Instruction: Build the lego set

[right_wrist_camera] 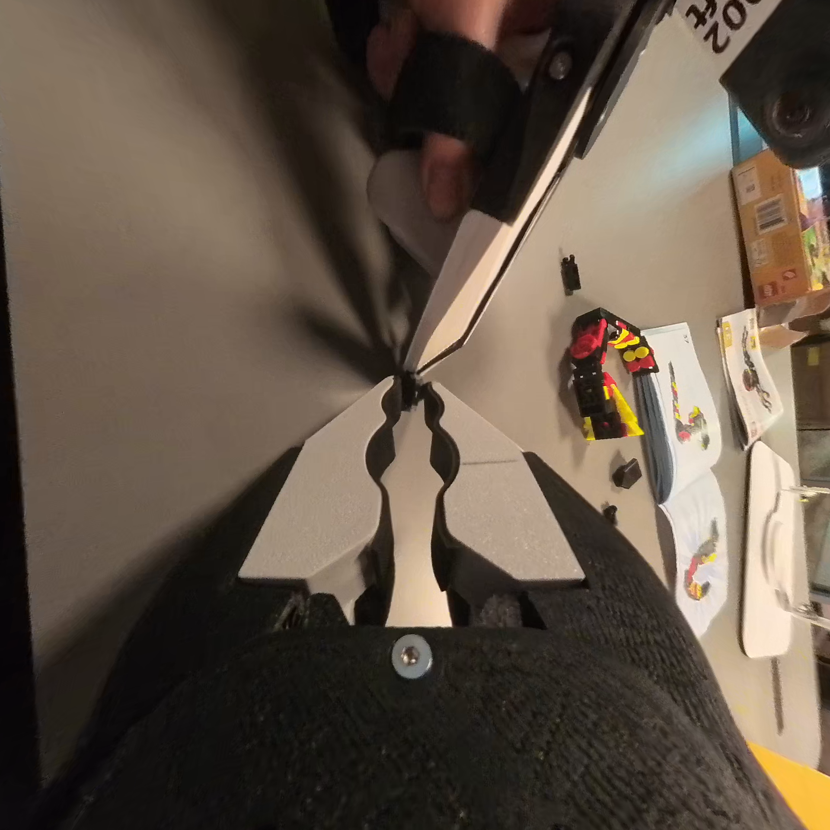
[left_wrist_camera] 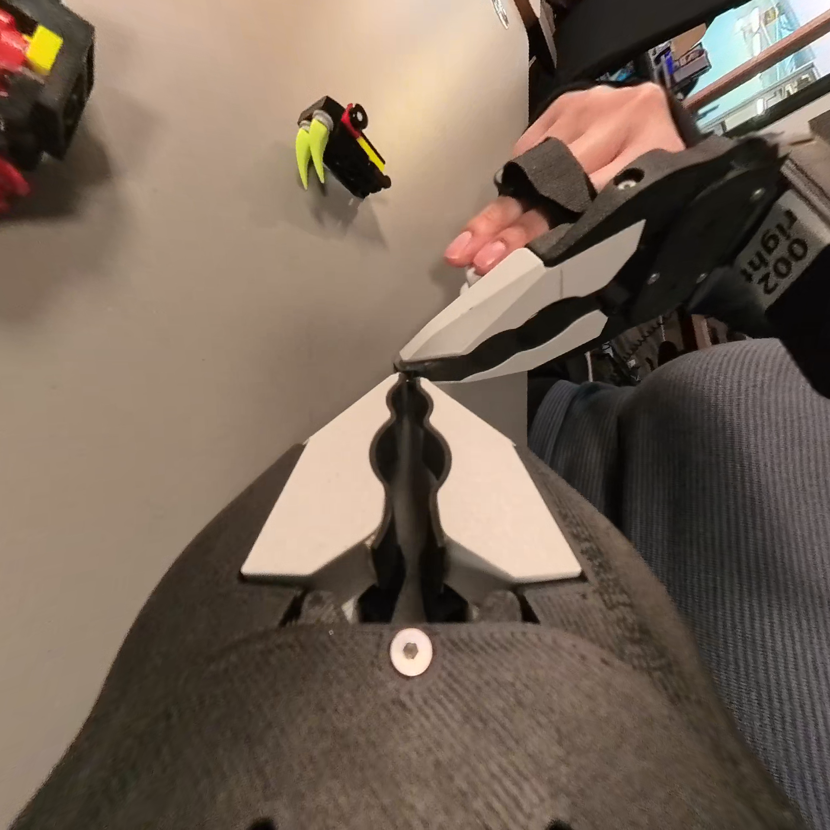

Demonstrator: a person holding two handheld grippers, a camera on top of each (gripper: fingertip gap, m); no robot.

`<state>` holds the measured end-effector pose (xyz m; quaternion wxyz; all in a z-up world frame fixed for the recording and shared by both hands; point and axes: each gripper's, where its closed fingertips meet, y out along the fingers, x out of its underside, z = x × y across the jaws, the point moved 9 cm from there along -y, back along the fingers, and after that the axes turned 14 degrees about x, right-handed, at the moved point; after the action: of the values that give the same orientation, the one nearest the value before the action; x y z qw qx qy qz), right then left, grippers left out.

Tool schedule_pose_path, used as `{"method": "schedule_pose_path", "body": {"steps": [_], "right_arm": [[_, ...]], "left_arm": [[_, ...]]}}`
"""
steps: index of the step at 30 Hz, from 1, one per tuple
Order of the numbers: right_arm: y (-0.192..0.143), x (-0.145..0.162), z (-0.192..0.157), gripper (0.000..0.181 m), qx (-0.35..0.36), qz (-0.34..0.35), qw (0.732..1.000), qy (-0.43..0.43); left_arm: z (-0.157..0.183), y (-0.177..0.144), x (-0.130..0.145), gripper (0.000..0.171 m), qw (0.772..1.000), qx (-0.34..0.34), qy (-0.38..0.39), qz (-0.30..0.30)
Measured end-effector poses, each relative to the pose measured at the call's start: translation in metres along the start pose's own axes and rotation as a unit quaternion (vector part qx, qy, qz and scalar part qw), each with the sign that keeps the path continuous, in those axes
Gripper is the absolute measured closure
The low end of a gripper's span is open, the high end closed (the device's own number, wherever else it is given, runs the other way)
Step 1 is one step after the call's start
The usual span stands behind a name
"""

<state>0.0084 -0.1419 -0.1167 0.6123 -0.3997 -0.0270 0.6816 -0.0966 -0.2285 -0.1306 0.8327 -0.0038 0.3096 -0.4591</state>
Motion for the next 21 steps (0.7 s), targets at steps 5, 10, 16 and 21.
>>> {"method": "schedule_pose_path", "body": {"steps": [5,10,16,21], "right_arm": [[-0.0019,-0.0004,-0.0041,0.177,0.032,0.011,0.999,-0.035],[-0.0011,0.0027,-0.0039,0.176,0.035,0.024,0.999,0.015],[-0.0007,0.0026,-0.0045,0.176,0.043,0.018,0.998,0.043],[-0.0017,0.0012,-0.0043,0.177,0.043,0.014,0.998,0.052]], "left_arm": [[-0.0014,-0.0032,0.0001,0.171,1.000,0.024,-0.016,0.013],[-0.0013,-0.0031,0.0000,0.171,1.000,0.021,-0.014,0.015],[-0.0018,-0.0036,-0.0002,0.171,0.999,0.020,-0.017,0.018],[-0.0019,-0.0046,-0.0005,0.171,0.999,0.028,-0.019,0.023]]}}
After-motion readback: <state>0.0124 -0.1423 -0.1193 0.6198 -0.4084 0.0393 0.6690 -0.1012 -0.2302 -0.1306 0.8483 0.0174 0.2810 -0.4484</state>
